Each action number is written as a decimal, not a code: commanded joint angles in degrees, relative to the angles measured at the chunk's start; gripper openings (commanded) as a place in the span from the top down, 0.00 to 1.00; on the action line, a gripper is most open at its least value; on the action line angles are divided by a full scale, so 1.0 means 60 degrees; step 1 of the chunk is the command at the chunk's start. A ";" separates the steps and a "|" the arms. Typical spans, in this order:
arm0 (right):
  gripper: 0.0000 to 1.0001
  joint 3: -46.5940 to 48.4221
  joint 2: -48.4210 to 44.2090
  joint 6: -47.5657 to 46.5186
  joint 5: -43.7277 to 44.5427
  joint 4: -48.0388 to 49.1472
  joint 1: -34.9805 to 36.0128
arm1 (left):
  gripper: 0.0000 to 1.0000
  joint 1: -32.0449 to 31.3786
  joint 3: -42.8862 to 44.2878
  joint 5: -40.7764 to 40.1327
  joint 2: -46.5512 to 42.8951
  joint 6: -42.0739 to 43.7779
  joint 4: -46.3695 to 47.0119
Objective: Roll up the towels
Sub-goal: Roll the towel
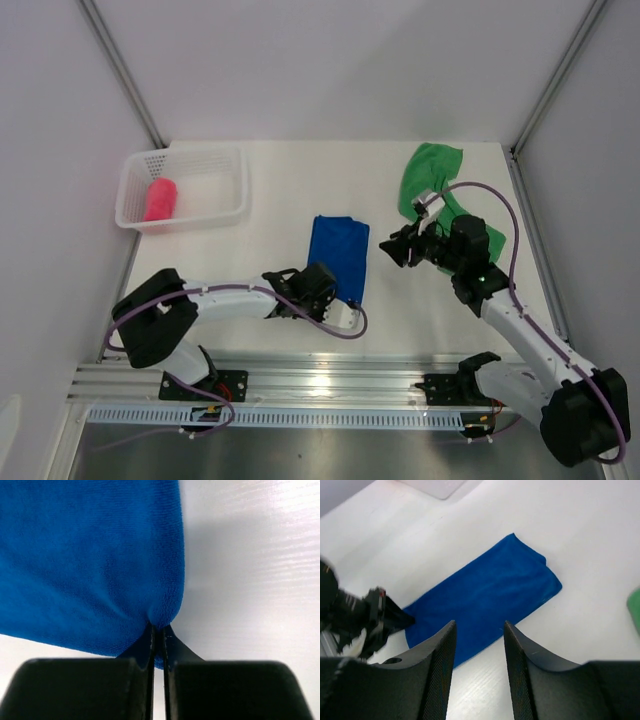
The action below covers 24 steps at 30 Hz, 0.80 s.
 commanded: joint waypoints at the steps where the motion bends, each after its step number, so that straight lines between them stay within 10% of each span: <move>1: 0.54 -0.0425 -0.0732 -0.2205 -0.1213 -0.0545 -0.0017 | 0.99 0.0485 0.0299 0.0915 -0.0208 -0.0991 -0.1473; 9: 0.51 -0.1758 -0.1044 -0.6001 -0.1511 -0.1280 0.1681 | 0.99 0.2009 0.1369 0.4080 -0.0781 -0.1433 -0.3104; 24: 0.46 -0.2243 0.2105 -0.5915 0.2472 0.2572 0.5870 | 0.99 0.2669 0.1560 0.4844 -0.0488 -0.1770 -0.3119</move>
